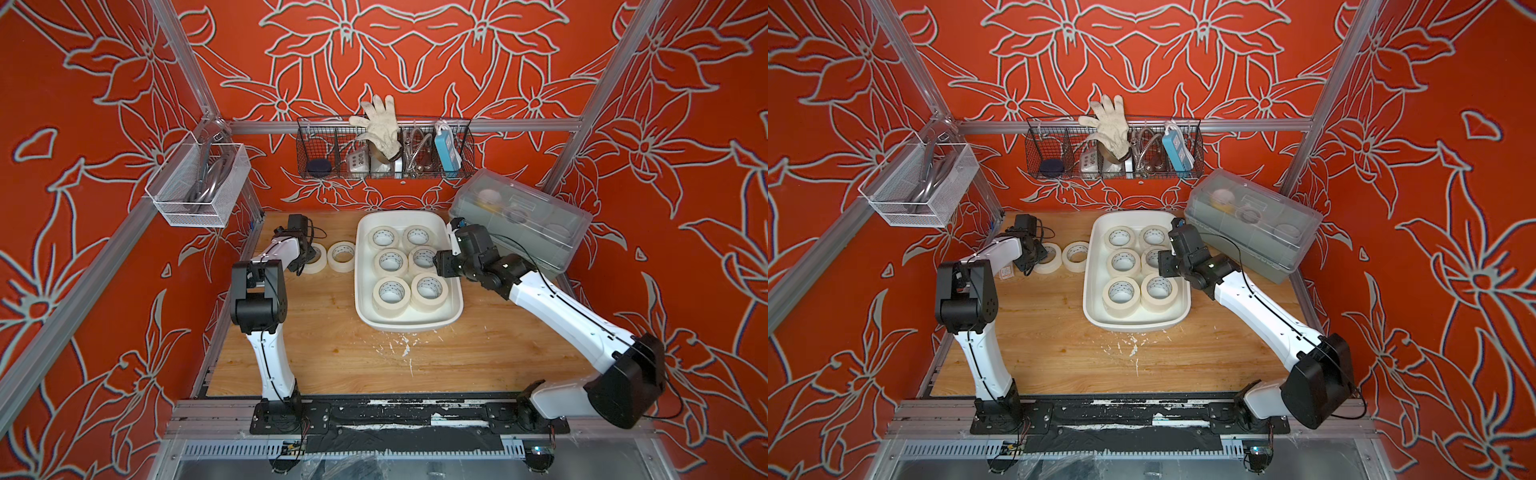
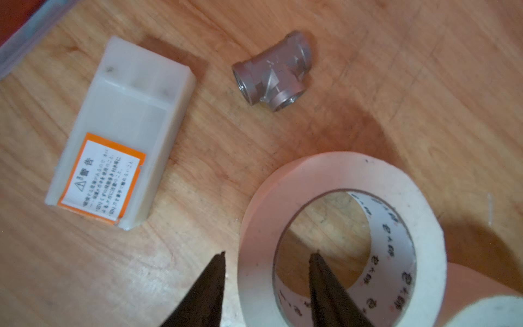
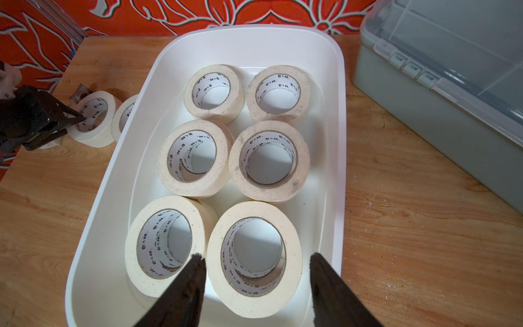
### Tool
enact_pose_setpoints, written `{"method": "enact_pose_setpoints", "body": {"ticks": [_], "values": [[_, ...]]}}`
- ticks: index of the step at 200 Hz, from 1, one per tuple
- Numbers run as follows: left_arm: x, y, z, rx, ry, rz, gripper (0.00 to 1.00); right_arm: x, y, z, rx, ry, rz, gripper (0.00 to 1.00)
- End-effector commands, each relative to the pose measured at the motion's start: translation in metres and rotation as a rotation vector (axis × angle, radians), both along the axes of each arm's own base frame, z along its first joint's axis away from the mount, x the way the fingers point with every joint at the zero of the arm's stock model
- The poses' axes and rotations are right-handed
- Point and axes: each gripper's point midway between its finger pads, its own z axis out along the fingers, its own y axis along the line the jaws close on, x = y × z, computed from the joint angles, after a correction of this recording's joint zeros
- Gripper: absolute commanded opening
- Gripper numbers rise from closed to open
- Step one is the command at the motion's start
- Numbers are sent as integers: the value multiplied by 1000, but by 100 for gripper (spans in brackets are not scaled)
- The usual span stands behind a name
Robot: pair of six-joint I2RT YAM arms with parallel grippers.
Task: Take out the art tape in the storage box
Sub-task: Place the art tape at the center of the board.
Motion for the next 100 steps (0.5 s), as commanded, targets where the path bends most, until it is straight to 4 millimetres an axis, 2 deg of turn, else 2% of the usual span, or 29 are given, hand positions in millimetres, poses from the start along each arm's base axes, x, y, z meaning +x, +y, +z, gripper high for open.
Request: {"method": "enact_pose_setpoints", "body": {"ticks": [1, 31, 65, 100], "values": [[1, -4, 23, 14, -41, -36, 59, -1, -2, -5, 28, 25, -13, 62], [-4, -20, 47, 61, -57, -94, 73, 1, -1, -10, 51, 50, -19, 62], [-10, -63, 88, 95, -137, -233, 87, 5, -5, -25, 45, 101, -54, 62], [-31, -113, 130, 59, -233, -344, 97, 9, -10, -45, 62, 179, -112, 62]]}}
